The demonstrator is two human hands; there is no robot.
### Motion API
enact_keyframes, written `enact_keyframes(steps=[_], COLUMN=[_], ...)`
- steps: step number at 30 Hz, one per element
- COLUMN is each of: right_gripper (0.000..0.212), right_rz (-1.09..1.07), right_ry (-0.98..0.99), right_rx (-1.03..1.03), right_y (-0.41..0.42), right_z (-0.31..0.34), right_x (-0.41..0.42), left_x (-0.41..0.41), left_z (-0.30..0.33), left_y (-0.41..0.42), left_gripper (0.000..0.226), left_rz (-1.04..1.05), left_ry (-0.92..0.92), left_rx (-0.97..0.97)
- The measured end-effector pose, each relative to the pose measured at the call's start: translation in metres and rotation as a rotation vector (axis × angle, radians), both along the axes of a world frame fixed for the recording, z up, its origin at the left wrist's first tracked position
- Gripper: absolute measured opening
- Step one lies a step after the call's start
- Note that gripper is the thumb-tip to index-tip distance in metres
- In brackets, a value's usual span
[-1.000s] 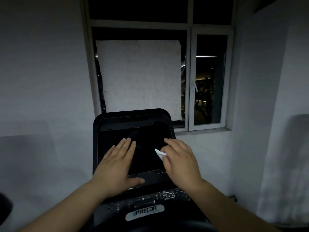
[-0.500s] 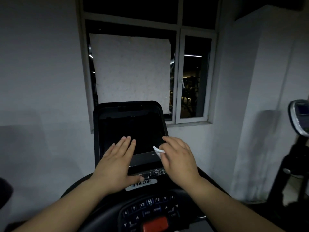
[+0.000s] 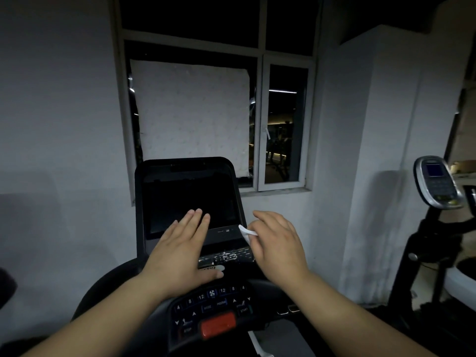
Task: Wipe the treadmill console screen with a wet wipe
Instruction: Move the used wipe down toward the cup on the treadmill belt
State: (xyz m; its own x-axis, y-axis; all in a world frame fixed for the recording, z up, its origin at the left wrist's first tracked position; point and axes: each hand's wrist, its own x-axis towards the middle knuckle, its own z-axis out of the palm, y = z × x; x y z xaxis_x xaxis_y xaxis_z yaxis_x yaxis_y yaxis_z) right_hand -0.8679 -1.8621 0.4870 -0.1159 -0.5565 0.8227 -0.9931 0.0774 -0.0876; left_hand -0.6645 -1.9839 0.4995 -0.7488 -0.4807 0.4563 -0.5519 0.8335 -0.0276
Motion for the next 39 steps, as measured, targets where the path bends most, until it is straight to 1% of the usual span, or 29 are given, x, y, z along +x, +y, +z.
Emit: enact_keyframes(steps=[5, 13, 19, 23, 28, 32, 36, 39], right_gripper=[0.010, 0.008, 0.010, 0.008, 0.007, 0.004, 0.010, 0.008], right_rz=[0.013, 0.047, 0.069, 0.086, 0.073, 0.057, 0.016, -0.005], right_ry=[-0.021, -0.052, -0.078, -0.093, -0.128, -0.137, -0.174, -0.204], right_rx=[0.007, 0.047, 0.066, 0.071, 0.069, 0.099, 0.154, 0.184], right_y=[0.056, 0.164, 0.217, 0.236, 0.248, 0.252, 0.257, 0.262], right_z=[-0.012, -0.041, -0.055, -0.057, -0.065, -0.082, -0.105, -0.129], right_x=[-0.011, -0.025, -0.024, -0.017, -0.008, -0.002, 0.008, 0.019], left_x=[-0.008, -0.022, -0.018, -0.008, -0.002, 0.001, 0.008, 0.015], left_z=[-0.008, -0.031, -0.039, -0.041, -0.052, -0.071, -0.097, -0.120], left_y=[0.058, 0.181, 0.243, 0.264, 0.270, 0.270, 0.272, 0.272], left_gripper=[0.125, 0.124, 0.124, 0.124, 0.125, 0.124, 0.124, 0.124], left_rz=[0.018, 0.081, 0.099, 0.119, 0.112, 0.093, 0.070, 0.054], left_ry=[0.003, -0.043, -0.073, -0.103, -0.116, -0.132, -0.170, -0.197], left_rx=[-0.003, 0.021, 0.048, 0.059, 0.086, 0.121, 0.177, 0.208])
